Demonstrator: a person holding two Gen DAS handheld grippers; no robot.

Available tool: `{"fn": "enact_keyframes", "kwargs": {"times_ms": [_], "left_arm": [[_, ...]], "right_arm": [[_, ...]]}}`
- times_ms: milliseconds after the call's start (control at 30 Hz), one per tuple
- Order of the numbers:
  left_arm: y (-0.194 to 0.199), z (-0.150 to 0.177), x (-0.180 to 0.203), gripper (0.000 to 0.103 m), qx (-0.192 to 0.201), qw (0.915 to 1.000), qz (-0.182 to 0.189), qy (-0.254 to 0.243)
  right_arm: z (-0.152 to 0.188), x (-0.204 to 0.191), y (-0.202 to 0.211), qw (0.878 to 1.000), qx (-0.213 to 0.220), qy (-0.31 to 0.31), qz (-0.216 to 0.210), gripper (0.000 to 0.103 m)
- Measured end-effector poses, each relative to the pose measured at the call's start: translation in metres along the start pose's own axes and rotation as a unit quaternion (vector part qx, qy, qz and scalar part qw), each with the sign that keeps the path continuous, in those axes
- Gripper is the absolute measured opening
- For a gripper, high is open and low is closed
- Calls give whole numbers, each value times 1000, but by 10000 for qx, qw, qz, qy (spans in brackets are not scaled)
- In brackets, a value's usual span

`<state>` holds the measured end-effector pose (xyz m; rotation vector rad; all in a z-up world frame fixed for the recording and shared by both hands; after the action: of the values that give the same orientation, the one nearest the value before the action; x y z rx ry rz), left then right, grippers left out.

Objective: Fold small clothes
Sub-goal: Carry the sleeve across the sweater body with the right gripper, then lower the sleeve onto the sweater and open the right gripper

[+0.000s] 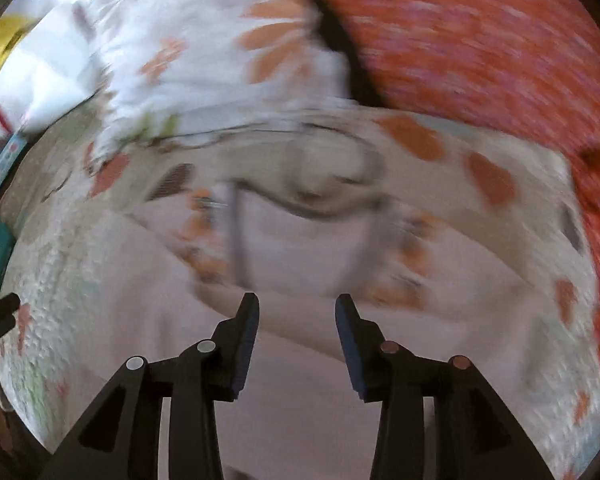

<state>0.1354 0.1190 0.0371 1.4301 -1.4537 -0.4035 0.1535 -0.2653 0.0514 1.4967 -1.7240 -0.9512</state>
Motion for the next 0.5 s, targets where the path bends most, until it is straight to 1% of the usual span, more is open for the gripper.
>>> {"fn": "enact_keyframes", "kwargs": {"times_ms": [100,167,267,367,500], "left_arm": [[-10,5,6,89,-194,9997,109,-26],[-17,7,5,89,-276,9996,95,19],[-25,9,3,88,-356,9993,34,112],[-34,12,4,89,-406,9991,-74,88],[-48,16,12,89,-502,9985,-200,-105]], "right_arm": [[31,79,17,9965,89,-809,205,51],[49,116,23,9925,88,-1203,208,51],[76,151,26,9872,103,-1587,112,51],[90,163,19,9839,118,-1780,-123,51],[89,151,7,9836,0,-1773,-344,51]]}}
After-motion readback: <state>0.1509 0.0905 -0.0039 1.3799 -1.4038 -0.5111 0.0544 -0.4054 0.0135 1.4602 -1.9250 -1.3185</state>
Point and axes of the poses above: each gripper's, at about its wrist camera, not at the fingertips, and y roughly against the way its jaws point, x to its right, z to its underside, the point moved 5 cm from there along -y, roughly the way its jaws point, and after that the axes turned 5 degrees about z, right-handed, at the moved point
